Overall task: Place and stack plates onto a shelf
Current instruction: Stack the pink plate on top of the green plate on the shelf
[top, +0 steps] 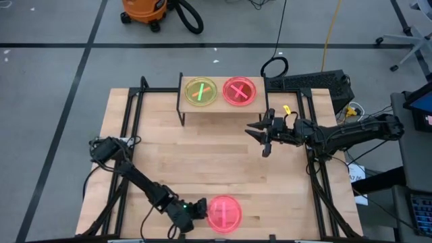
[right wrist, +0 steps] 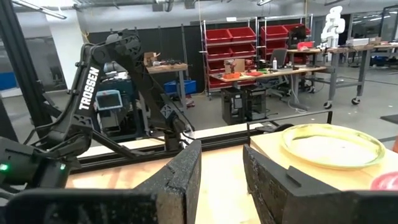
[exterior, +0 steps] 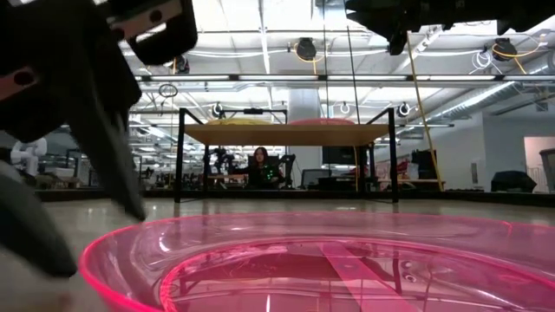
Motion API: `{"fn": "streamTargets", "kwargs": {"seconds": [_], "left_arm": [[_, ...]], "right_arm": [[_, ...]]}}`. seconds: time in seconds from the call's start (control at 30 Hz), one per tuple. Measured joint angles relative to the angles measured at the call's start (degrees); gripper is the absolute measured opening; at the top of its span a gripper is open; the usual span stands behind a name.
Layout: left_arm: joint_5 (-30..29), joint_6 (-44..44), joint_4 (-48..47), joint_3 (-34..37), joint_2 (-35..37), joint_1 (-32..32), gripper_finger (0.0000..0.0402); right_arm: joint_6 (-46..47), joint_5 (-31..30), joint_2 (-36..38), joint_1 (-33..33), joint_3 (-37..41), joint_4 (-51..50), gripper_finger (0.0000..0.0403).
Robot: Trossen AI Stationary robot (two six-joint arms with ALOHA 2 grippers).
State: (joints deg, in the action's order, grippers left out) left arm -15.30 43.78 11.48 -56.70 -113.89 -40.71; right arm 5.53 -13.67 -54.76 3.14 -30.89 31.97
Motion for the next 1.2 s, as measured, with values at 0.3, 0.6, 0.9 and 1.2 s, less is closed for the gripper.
{"fn": "streamTargets", "kwargs": {"seconds": [0.3,0.6,0.9,1.2], "left_arm": [[1.3,1.2,-6.9,-3.9,-0.2,1.5,0.0115],[0.7,0.7,-5.6,-3.7,-0.3,2.8,0.0115],[3.0,-0.4,-4.6,-3.7,-0.3,5.0,0.0115],[4.9,-0.7,-4.8,-3.7,-0.3,5.8,0.003]], "right_arm": [[0.4,0.0,0.0,0.0,0.0,0.0,0.0105],[0.3,0.0,0.0,0.0,0.0,-0.4,0.0105],[0.3,0.0,0.0,0.0,0.0,-0.5,0.0105],[0.3,0.2,0.0,0.0,0.6,-0.2,0.0105]]}}
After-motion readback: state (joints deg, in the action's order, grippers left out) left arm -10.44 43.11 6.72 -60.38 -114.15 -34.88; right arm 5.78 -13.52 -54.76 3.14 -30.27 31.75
